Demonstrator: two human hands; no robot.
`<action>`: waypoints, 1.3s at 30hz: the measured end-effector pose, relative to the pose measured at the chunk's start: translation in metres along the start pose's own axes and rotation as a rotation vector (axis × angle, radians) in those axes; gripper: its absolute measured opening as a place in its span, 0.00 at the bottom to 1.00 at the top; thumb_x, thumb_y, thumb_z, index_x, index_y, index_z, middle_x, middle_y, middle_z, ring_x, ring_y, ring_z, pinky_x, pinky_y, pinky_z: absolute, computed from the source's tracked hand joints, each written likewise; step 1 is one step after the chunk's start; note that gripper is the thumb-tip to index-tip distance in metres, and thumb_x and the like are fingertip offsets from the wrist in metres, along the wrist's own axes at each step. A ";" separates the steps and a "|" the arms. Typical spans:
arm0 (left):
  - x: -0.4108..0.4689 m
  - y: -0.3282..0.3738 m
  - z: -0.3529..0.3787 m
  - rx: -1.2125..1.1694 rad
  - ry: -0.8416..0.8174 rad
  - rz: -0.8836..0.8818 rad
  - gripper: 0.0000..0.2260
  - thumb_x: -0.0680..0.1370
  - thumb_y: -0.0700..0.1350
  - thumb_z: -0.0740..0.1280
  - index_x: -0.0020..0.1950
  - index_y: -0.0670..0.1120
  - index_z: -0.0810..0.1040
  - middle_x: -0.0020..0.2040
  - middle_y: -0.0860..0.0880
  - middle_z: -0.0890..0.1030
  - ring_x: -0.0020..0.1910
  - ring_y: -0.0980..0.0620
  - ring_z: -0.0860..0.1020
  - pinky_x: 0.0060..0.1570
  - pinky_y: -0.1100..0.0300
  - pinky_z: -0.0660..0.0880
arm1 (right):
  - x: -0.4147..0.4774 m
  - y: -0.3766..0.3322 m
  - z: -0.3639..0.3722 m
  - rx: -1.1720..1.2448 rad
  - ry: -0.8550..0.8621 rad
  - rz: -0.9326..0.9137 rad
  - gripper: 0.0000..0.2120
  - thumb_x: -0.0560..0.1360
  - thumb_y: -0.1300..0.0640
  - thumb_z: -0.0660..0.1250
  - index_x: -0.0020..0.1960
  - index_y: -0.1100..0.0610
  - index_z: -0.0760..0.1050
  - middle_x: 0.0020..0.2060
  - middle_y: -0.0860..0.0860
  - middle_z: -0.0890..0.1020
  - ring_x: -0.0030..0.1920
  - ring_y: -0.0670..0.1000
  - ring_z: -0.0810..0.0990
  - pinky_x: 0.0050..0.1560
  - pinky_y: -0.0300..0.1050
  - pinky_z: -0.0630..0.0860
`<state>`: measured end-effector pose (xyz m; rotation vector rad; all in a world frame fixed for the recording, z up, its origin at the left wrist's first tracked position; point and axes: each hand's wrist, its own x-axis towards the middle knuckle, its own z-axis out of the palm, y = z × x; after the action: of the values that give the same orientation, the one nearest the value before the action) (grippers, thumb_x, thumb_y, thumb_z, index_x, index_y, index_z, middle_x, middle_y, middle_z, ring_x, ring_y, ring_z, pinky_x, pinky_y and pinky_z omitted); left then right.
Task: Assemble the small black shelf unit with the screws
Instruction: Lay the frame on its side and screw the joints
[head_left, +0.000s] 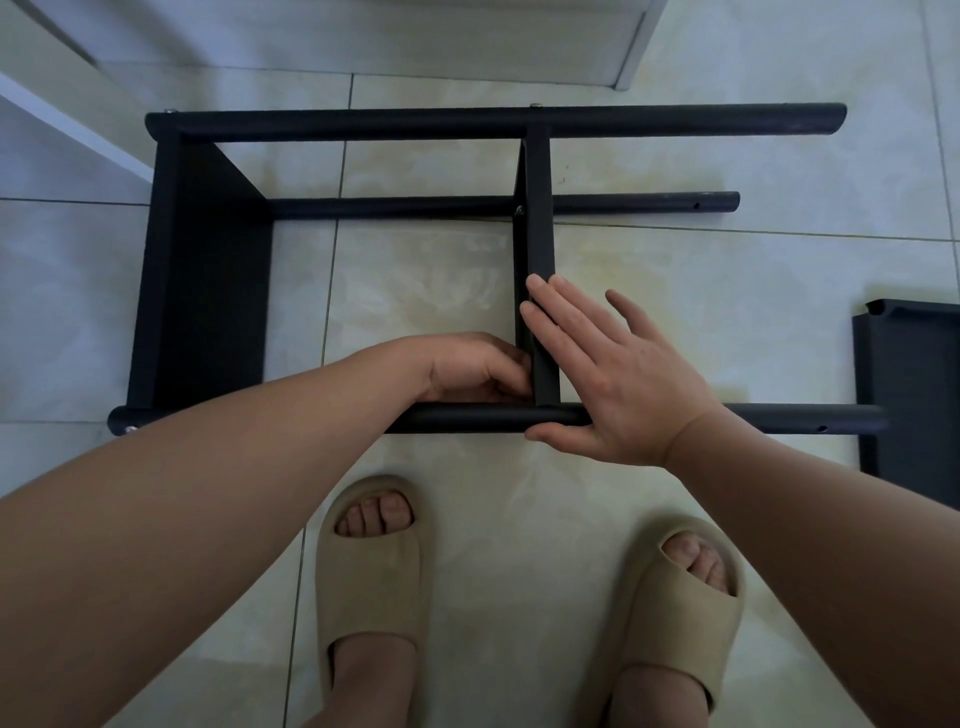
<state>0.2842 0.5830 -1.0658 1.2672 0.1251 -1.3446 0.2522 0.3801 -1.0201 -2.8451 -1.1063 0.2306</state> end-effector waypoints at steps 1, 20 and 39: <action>0.000 0.000 0.000 -0.006 -0.008 0.000 0.04 0.70 0.36 0.65 0.43 0.42 0.79 0.36 0.47 0.81 0.36 0.51 0.81 0.40 0.59 0.78 | 0.000 0.000 0.000 0.000 0.000 0.000 0.48 0.75 0.27 0.54 0.81 0.62 0.56 0.82 0.56 0.52 0.82 0.56 0.52 0.75 0.65 0.61; -0.003 0.004 0.003 0.016 -0.041 -0.025 0.08 0.69 0.39 0.65 0.36 0.48 0.83 0.34 0.50 0.81 0.35 0.54 0.81 0.39 0.62 0.77 | 0.000 0.000 0.001 0.004 0.017 -0.003 0.48 0.75 0.27 0.54 0.81 0.62 0.56 0.82 0.56 0.53 0.82 0.56 0.53 0.75 0.65 0.61; -0.003 0.004 0.002 -0.023 -0.010 0.000 0.06 0.77 0.32 0.61 0.46 0.40 0.76 0.37 0.46 0.80 0.37 0.52 0.80 0.41 0.59 0.77 | 0.000 0.001 0.002 0.007 0.023 -0.004 0.48 0.76 0.27 0.55 0.81 0.62 0.56 0.82 0.56 0.53 0.82 0.56 0.52 0.75 0.64 0.62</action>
<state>0.2847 0.5829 -1.0604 1.2411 0.1326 -1.3462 0.2524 0.3798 -1.0222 -2.8315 -1.1041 0.2002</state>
